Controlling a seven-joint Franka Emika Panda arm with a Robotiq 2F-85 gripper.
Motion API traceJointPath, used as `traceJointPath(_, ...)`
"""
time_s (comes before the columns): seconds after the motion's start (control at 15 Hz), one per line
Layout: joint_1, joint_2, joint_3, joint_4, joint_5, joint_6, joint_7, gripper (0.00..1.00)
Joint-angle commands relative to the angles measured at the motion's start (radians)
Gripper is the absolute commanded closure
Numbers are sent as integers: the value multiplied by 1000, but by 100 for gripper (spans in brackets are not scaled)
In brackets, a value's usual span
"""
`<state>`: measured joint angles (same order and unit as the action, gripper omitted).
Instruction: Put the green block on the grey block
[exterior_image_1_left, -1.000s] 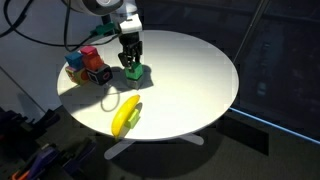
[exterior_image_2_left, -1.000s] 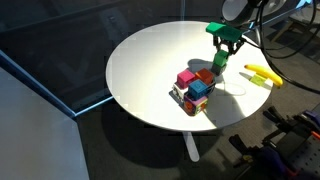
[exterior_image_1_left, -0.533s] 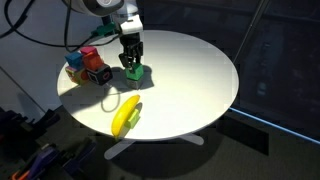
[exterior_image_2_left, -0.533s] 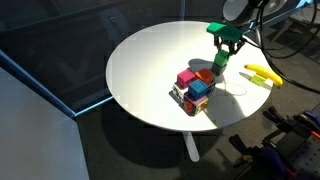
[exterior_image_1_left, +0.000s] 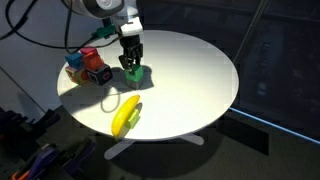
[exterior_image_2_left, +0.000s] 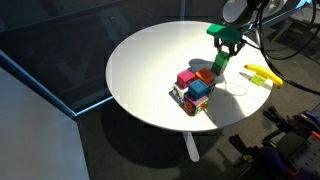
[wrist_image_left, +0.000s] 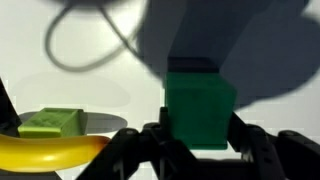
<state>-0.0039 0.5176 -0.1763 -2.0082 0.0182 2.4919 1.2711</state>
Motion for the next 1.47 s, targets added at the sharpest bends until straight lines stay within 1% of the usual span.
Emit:
traceJointPath(0.0,-5,1,0,11,20,-20,-24,26)
traceJointPath(0.27,-5,-2,-1,10,19,-29,-25,0)
traceJointPath(0.67,-6,-54,4,-15,19,-36,-49,0)
traceJointPath(0.93,-16,-106,15,-45,18,-32,-125,0)
traceJointPath(1.07,-19,-135,19,-66,13,-32,-190,0)
traceJointPath(1.4,-28,-227,28,-149,-3,-32,-461,0)
